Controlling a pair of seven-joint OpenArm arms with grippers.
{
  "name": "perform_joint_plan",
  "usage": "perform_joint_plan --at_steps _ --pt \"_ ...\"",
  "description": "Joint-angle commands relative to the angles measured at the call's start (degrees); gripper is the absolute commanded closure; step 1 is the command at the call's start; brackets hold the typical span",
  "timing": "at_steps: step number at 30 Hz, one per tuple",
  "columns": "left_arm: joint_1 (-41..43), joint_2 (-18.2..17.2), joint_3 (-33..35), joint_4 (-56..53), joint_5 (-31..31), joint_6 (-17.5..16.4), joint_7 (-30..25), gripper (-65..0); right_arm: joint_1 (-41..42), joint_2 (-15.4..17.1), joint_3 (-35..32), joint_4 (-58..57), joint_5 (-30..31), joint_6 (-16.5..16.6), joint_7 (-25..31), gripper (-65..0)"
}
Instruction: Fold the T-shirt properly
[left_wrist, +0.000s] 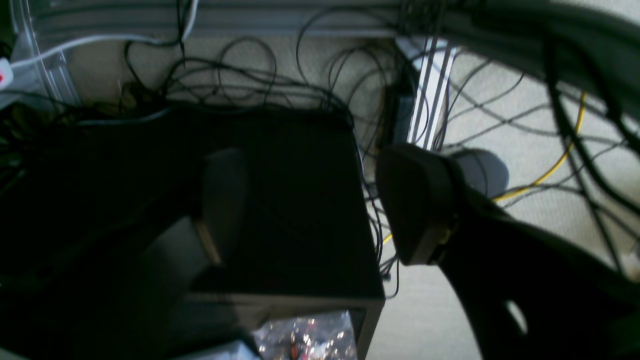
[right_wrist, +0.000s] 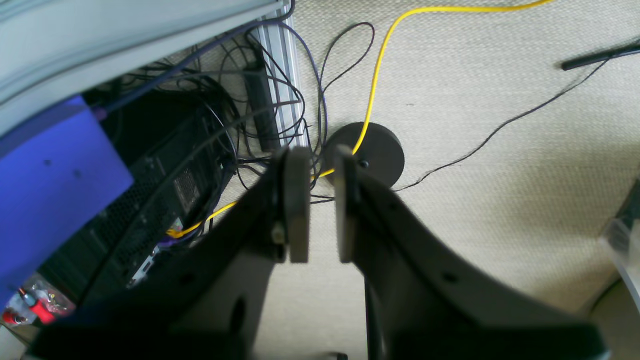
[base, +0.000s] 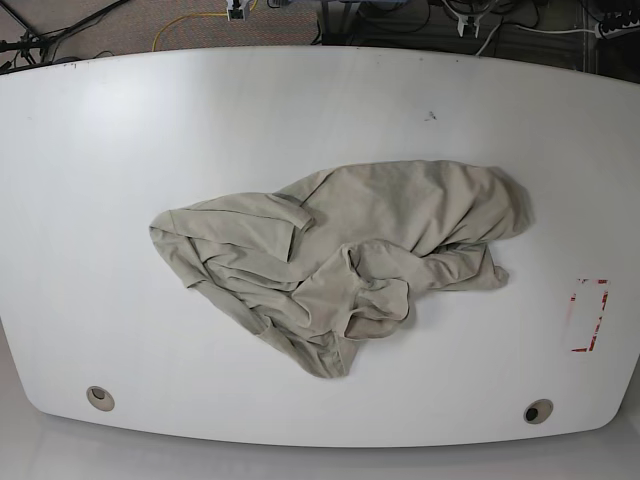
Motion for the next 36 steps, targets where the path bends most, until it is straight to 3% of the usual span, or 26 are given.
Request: perform_joint_plan --at_steps 1,36 --pt "0.53 -0.43 0.06 0.41 -0.18 0.06 -0.1 -41.0 -0.62 0.12 0.26 -0.15 -0.01 0.17 0.28 -7.9" --pt "0.99 -0.41 -0.19 1.22 -0.75 0.2 -0.11 -41.1 -0.85 0.14 0.36 0.22 0.09 0.32 0.62 -8.7"
